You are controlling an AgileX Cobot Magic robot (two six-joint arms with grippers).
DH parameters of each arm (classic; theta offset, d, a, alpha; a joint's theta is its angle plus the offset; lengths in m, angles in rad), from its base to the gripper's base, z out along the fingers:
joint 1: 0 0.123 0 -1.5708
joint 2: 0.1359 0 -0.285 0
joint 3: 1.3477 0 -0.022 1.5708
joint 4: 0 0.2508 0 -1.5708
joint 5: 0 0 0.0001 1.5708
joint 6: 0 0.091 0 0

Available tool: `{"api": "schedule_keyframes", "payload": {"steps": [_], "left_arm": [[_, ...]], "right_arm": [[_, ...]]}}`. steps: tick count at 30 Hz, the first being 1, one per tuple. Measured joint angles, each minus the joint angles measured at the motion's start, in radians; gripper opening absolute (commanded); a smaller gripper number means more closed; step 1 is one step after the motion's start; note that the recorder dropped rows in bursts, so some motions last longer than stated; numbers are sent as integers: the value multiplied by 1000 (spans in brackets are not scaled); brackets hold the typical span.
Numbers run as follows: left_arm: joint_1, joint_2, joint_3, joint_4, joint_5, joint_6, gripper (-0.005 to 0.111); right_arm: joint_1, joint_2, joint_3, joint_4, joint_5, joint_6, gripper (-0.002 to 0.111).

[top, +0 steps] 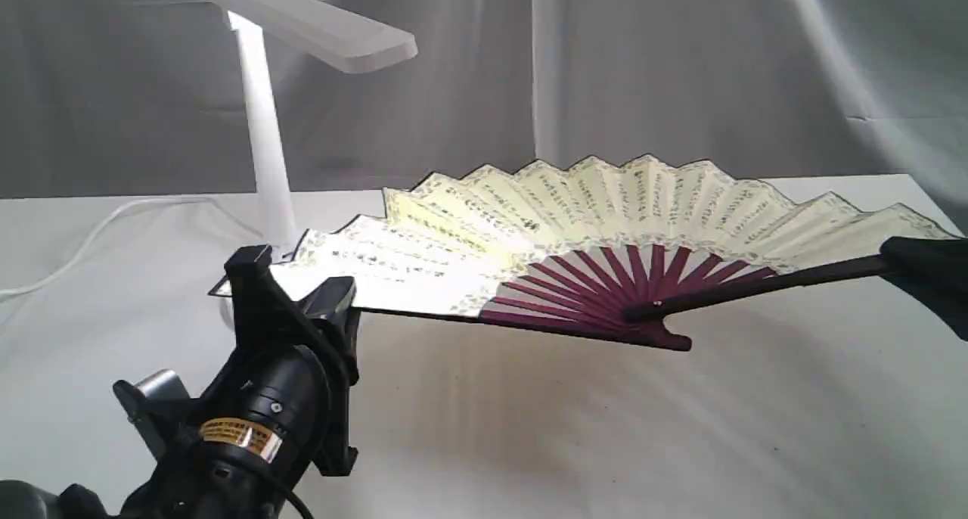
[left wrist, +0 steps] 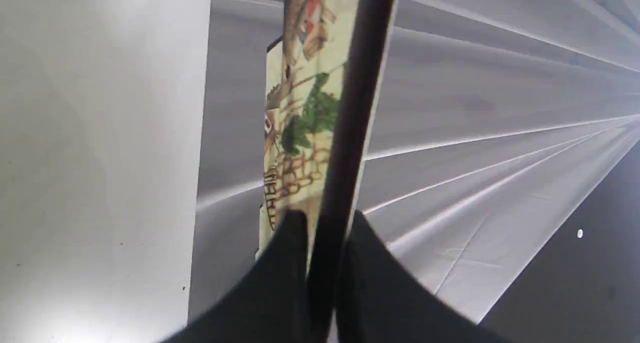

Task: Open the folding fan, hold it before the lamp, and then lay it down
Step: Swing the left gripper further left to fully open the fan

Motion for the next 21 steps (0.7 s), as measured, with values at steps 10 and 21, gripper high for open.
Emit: {"api": "schedule_keyframes", "payload": {"steps": [10,21], "left_arm": [[0,0,0,6,6,0,0],[-4,0,-2,14,6,24,0]], "right_arm": [[-8,0,0,-5,-27,4,0],[-20,0,0,-13,-37,51,0]]}}
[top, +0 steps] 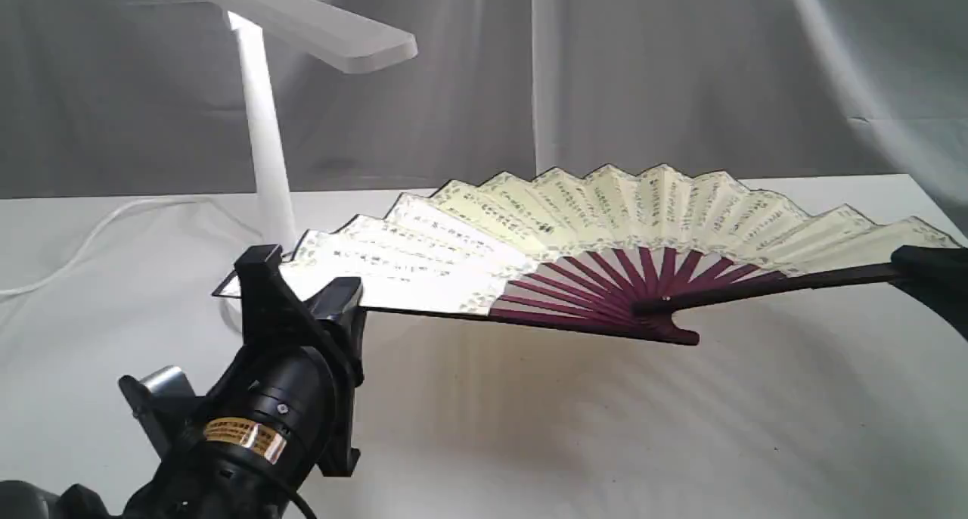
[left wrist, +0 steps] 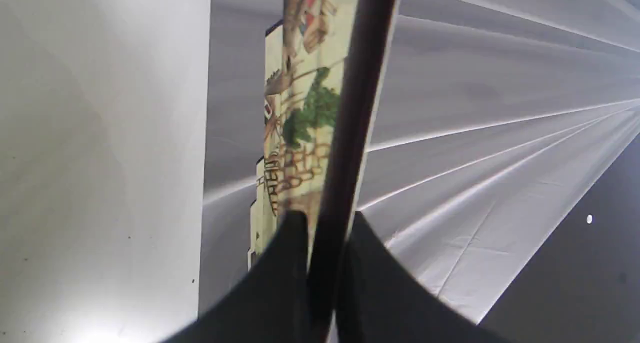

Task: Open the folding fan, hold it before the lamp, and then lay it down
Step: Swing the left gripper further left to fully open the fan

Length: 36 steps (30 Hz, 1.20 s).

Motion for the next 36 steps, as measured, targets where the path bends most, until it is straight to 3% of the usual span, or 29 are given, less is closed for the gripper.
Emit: {"api": "schedule_keyframes", "payload": {"steps": [8,14,23,36], "left_arm": [[0,-10,0,0,0,2,0],[0,-93,0,-24,5,126,0],[0,-174,2,-47,27,180,0],[0,-323,145,-99,33,196,0]], "right_arm": [[-4,0,0,-5,8,37,0],[-4,-2,0,-5,44,50,0],[7,-10,0,4,96,59,0],[94,-105,0,-4,102,59,0]]}}
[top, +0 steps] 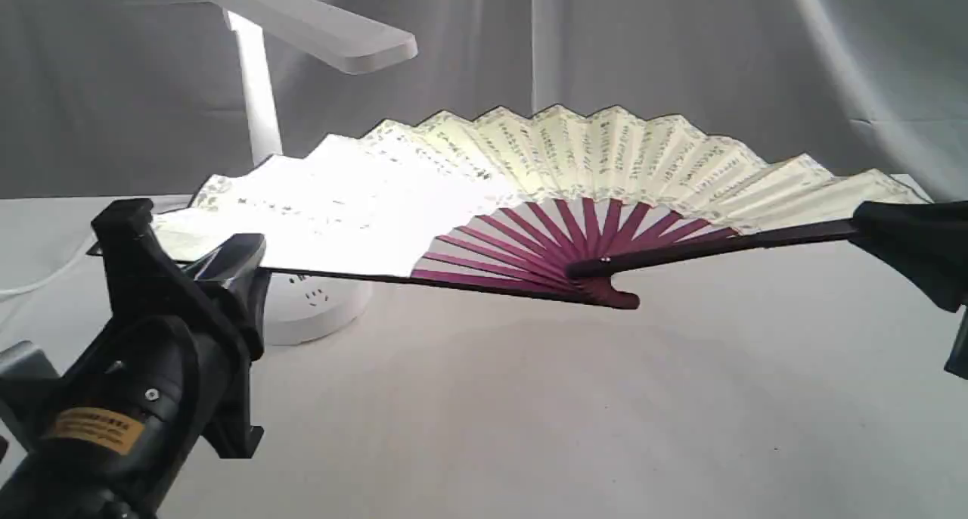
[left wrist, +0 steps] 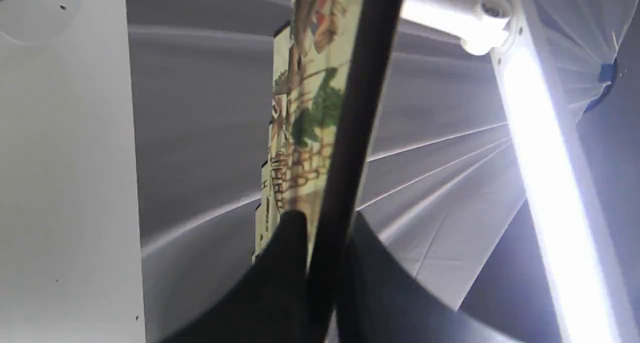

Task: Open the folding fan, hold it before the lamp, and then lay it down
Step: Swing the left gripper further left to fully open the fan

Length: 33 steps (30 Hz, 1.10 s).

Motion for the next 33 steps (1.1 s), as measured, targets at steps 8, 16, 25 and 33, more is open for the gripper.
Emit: {"api": "schedule_keyframes", "payload": {"steps": [8,16,25,33], "left_arm": [[0,-104,62,-14,0,7,0],[-4,-211,125,-2,9,22,0],[-4,-289,148,-31,9,65,0],[-4,-350,152,-40,15,119,0]], "right_arm": [[38,-75,1,10,-13,34,0],[44,-142,2,-7,-9,60,0],[104,-181,2,16,-36,84,0],[120,-185,2,28,-37,107,0]]}}
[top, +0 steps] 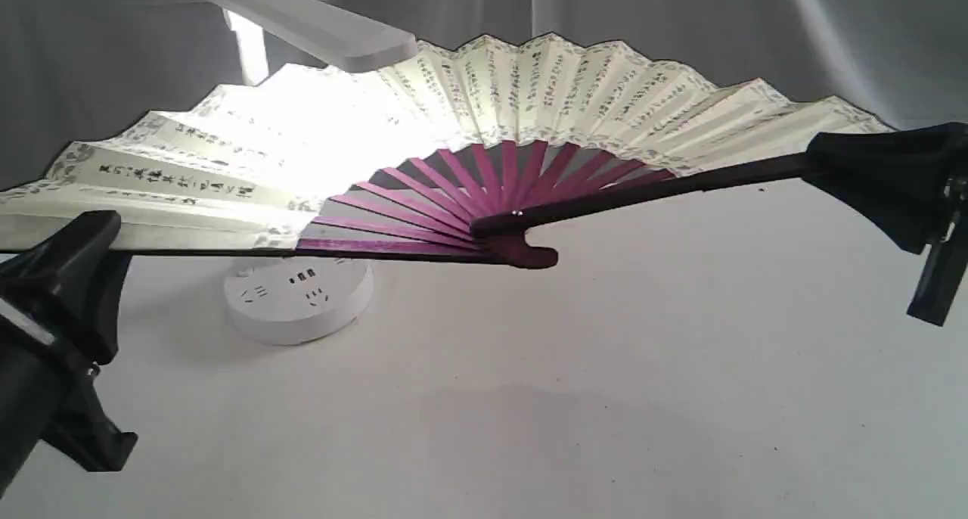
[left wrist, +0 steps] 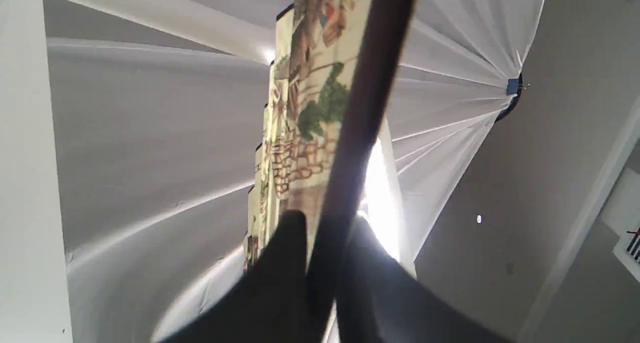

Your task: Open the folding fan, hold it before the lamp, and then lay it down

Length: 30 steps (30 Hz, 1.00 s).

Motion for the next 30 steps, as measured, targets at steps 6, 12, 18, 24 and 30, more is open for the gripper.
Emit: {"api": "schedule_keyframes", "payload": {"steps": [6,12,18,24,30], "left_arm": [[0,-40,41,6,8,2,0],[0,-90,67,22,11,5,0],[0,-109,69,26,26,26,0],[0,-109,69,26,26,28,0],[0,-109,69,26,28,30,0]], "right_arm": [[6,0,0,-15,22,5,0],[8,0,0,-27,38,9,0],[8,-2,0,-29,38,10,0],[8,-2,0,-29,38,10,0],[8,-2,0,-29,38,10,0]]}}
